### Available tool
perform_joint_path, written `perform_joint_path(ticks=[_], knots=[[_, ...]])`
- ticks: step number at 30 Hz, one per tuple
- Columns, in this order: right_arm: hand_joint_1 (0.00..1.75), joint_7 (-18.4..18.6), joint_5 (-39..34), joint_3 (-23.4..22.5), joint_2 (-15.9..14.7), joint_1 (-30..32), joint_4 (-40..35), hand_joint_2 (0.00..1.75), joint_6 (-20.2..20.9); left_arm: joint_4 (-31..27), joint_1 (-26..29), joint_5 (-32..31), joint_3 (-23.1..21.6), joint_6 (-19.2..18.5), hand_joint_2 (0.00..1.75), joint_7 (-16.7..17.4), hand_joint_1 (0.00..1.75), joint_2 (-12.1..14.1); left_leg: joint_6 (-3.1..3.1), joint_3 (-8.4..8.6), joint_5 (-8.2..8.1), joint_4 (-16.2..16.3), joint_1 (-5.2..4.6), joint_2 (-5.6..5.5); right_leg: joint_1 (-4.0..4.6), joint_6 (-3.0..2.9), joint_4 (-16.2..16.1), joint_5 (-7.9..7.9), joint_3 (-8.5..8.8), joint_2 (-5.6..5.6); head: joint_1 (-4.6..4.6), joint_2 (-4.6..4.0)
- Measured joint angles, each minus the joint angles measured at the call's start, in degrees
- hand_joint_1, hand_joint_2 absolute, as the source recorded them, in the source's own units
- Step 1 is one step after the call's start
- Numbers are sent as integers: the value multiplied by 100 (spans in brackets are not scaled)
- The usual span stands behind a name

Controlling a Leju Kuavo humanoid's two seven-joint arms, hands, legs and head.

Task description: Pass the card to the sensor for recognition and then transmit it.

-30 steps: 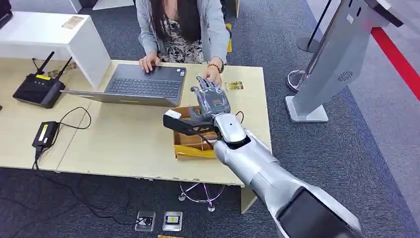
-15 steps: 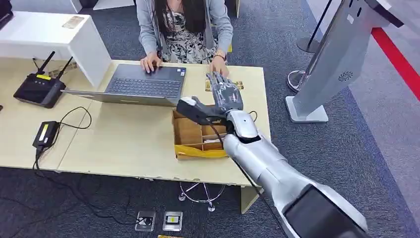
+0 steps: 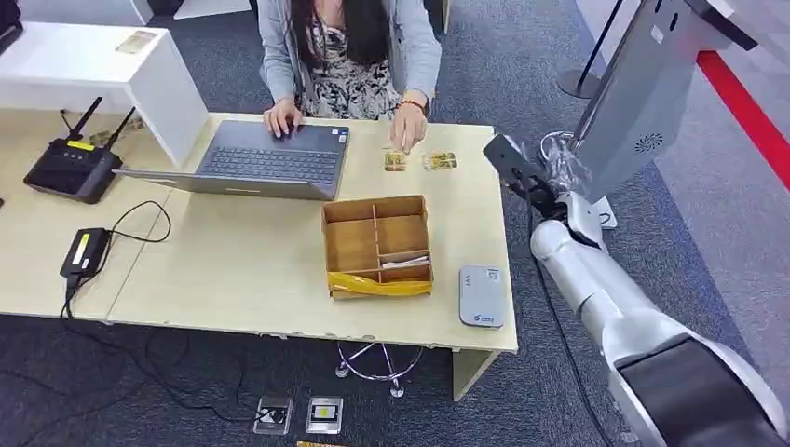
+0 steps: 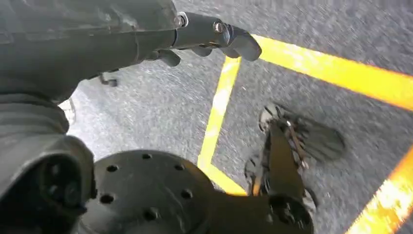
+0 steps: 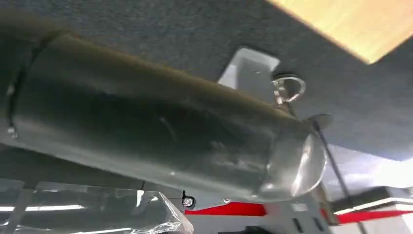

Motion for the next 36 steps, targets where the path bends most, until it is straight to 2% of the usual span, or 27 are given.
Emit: perform_joint_path(ticks=[2,6,13,18,23,29,32,36], knots=[[0,101,37,-61,-166,59,77,0,26,-2,0,4,0,229,0,44,0,-79,0,0,0,0,0,1,0,0,0,0,0,2,-2,0],[0,142,-44,-160,-472,330,216,0,83,-37,-1,59,0,450,0,129,0,-208,1,0,-1,1,0,-3,0,0,-2,0,2,-1,0,0],[0,216,-451,-408,-955,968,402,0,107,-48,-10,210,0,675,0,170,0,-308,5,-2,-4,1,0,-4,-1,0,-4,-1,1,-7,0,2],[0,181,-990,-712,-1289,1701,511,0,-15,-52,-6,317,0,673,0,105,0,-312,6,-11,-5,0,0,-12,0,0,-4,-2,-2,-15,-2,0],[0,137,-1655,-1156,-1490,2571,651,0,-156,-63,-10,433,0,535,0,-283,0,-297,6,-13,-9,-1,1,-15,1,0,-5,-4,-1,-24,-2,0],[0,-26,-1967,-1595,-1543,3464,773,0,-356,-63,-16,490,0,463,0,-872,0,-225,5,-13,-11,-3,1,-12,1,-1,-5,-5,-2,-23,-2,0],[0,-197,-2076,-1772,-1521,3791,815,0,-448,-72,-17,468,0,624,0,-1062,0,-162,5,-14,-11,-4,1,-12,1,-1,-4,-5,-2,-22,-2,0],[0,-361,-2171,-1934,-1466,4017,850,0,-479,-85,-33,367,-11,861,0,-1137,0,-105,5,-11,-11,-4,1,-9,1,-1,-4,-4,-2,-16,-2,0]])
